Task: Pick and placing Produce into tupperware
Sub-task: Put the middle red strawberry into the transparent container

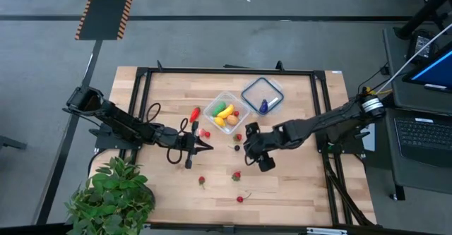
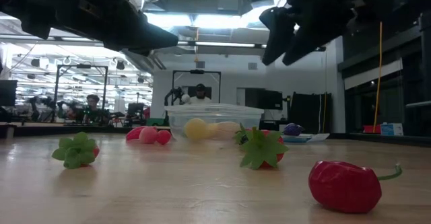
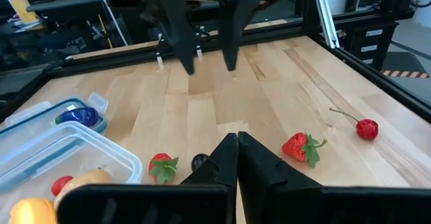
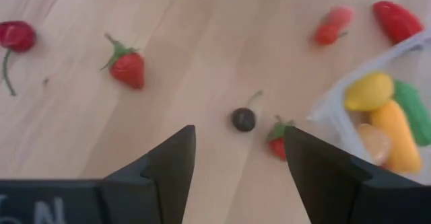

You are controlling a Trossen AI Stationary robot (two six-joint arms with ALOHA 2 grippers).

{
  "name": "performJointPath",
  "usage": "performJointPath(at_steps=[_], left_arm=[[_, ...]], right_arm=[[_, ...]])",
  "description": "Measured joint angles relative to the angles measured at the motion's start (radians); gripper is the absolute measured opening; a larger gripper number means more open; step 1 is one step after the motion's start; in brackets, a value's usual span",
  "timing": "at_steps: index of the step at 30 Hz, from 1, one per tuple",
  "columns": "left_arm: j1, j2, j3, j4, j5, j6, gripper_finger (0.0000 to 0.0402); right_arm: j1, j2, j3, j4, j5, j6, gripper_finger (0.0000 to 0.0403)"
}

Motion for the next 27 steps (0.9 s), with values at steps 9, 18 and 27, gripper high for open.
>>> performJointPath(at_steps=[9, 18, 27], left_arm=[[0.0, 0.0, 0.0, 0.0, 0.0, 0.0, 0.0019], [0.0, 0.0, 0.0, -0.006, 0.0, 0.0, 0.0036], [0.0, 0.0, 0.0, -0.014, 0.0, 0.0, 0.0049]], right_arm=[[0.079, 0.142, 0.116, -0.106, -0.02, -0.007, 0.0226], [0.132, 0.247, 0.208, -0.164, -0.021, -0.126, 0.0226], [0.149, 0.324, 0.304, -0.16, -0.019, -0.131, 0.0226]])
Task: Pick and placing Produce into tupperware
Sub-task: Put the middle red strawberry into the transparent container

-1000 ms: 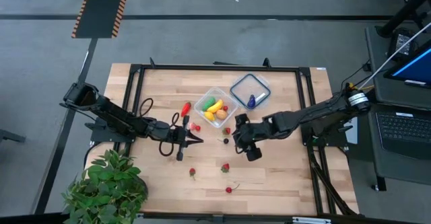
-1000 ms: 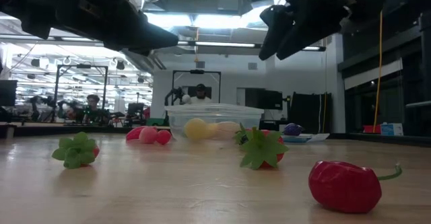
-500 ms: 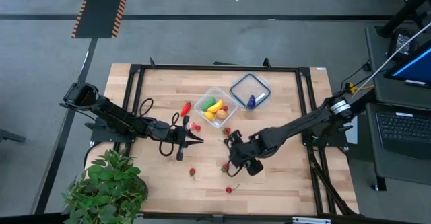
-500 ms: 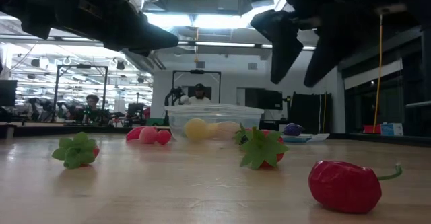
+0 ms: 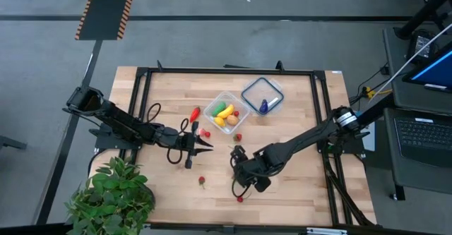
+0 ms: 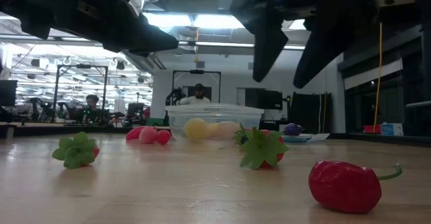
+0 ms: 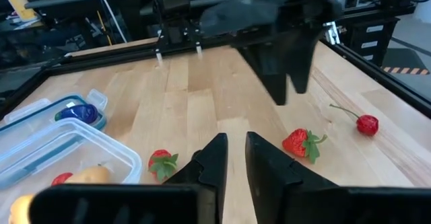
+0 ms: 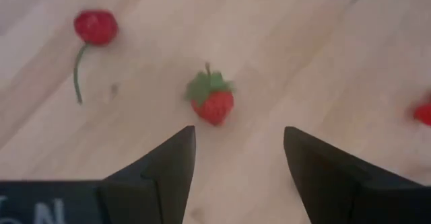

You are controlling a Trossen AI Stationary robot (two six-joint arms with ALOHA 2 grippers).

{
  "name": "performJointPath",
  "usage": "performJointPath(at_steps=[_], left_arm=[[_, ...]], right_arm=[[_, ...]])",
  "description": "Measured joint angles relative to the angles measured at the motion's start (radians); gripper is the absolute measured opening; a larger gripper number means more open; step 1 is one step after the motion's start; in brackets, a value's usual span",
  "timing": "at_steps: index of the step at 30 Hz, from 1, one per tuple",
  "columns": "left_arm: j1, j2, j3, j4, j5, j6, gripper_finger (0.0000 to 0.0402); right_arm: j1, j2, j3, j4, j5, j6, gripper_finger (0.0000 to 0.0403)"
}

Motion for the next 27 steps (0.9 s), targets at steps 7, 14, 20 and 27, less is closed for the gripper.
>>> performJointPath(at_steps=[7, 14, 20, 27], left_arm=[[0.0, 0.0, 0.0, -0.002, 0.0, -0.04, 0.0057], [0.0, 0.0, 0.0, -0.008, 0.0, -0.053, 0.006], [0.0, 0.0, 0.0, -0.012, 0.0, -0.053, 0.0048], [0.0, 0.0, 0.0, -0.016, 0.0, -0.054, 0.0035]], right_arm=[[0.016, 0.089, 0.096, -0.04, 0.0, -0.052, 0.0226], [0.02, 0.12, 0.12, -0.073, 0.0, -0.048, 0.0226], [0.02, 0.12, 0.117, -0.056, 0.0, -0.046, 0.0226], [0.02, 0.149, 0.116, -0.037, 0.053, 0.056, 0.0226]])
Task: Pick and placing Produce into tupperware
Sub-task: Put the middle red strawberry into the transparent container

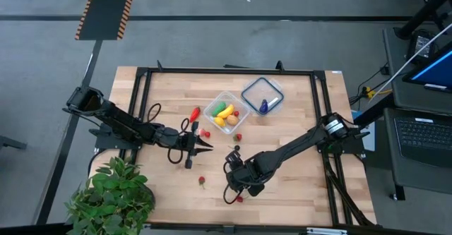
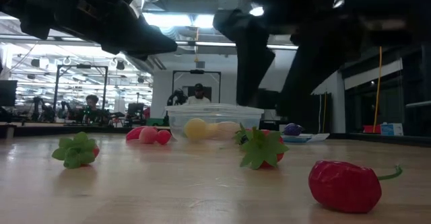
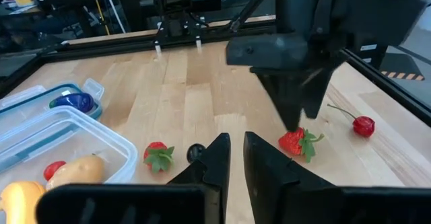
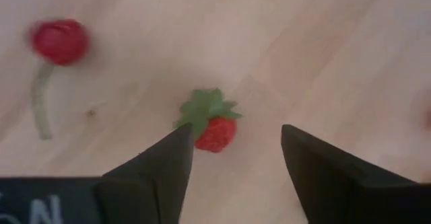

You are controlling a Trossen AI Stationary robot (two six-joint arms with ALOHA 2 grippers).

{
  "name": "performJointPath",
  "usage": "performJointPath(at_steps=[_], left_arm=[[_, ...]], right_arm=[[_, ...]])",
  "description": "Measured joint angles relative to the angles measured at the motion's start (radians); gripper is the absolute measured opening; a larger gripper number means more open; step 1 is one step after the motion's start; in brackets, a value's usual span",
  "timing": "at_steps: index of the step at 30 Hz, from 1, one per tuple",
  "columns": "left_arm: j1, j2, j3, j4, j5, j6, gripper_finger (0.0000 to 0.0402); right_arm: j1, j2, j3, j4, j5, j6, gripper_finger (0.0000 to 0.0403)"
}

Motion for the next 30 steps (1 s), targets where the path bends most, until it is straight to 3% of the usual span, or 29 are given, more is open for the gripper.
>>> performJointPath(at_steps=[19, 30], left_arm=[[0.0, 0.0, 0.0, -0.02, 0.0, 0.0, 0.0071], [0.0, 0.0, 0.0, -0.023, 0.0, 0.0, 0.0066]], right_arm=[[0.002, 0.044, -0.002, -0.009, -0.071, -0.033, 0.0226], [-0.001, 0.048, -0.002, 0.019, -0.073, -0.033, 0.0226]])
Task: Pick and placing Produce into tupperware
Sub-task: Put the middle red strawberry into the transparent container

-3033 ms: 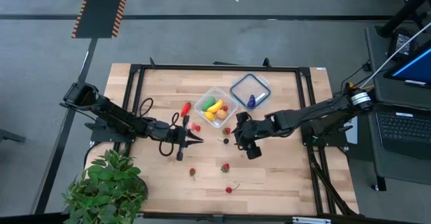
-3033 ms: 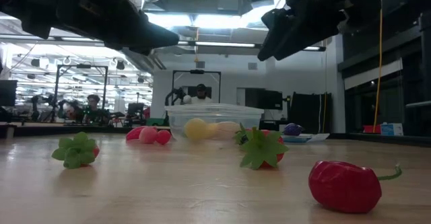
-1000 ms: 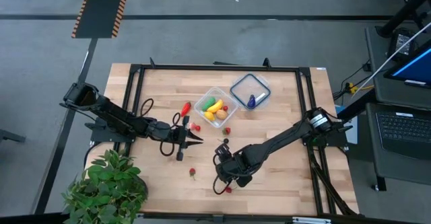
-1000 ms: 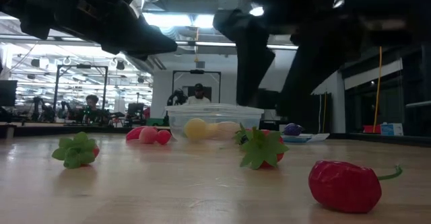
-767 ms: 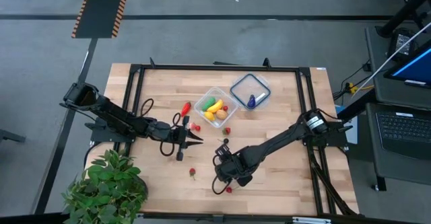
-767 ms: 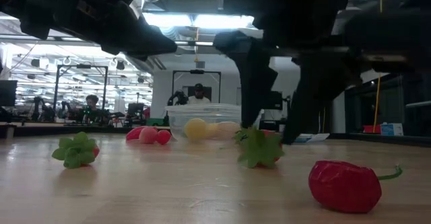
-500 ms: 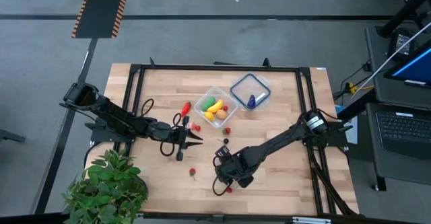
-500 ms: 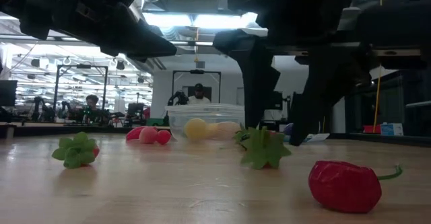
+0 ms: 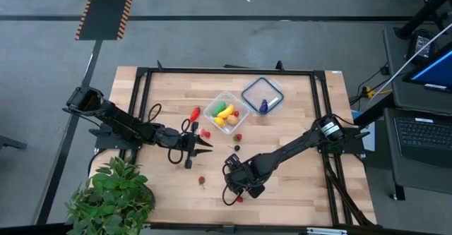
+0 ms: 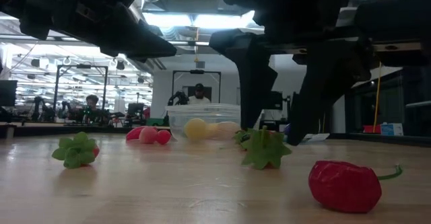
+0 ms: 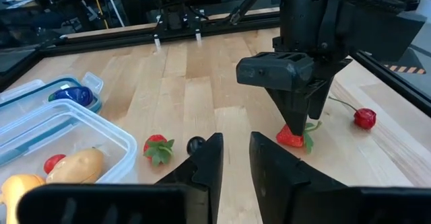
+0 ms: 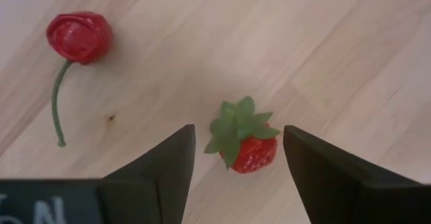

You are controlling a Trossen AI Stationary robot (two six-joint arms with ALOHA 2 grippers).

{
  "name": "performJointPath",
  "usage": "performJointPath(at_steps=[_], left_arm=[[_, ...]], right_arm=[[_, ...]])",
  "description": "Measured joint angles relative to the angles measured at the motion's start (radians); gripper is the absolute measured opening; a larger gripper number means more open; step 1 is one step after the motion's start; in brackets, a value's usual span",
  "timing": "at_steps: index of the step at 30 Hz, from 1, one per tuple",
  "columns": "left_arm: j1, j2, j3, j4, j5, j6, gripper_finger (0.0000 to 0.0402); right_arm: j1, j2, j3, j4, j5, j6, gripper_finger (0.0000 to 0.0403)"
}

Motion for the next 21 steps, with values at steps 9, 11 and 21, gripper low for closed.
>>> performJointPath(at_steps=[9, 11, 21], left_arm=[[0.0, 0.0, 0.0, -0.001, 0.0, 0.0, 0.0053], [0.0, 0.0, 0.0, -0.001, 0.0, 0.0, 0.0053], [0.0, 0.0, 0.0, -0.007, 0.0, 0.0, 0.0072]], right_arm=[[-0.007, 0.017, -0.033, 0.017, 0.001, -0.01, 0.0226], [-0.007, 0.019, -0.031, 0.039, 0.003, -0.011, 0.0226], [-0.019, 0.021, -0.031, 0.028, 0.003, -0.019, 0.0182]])
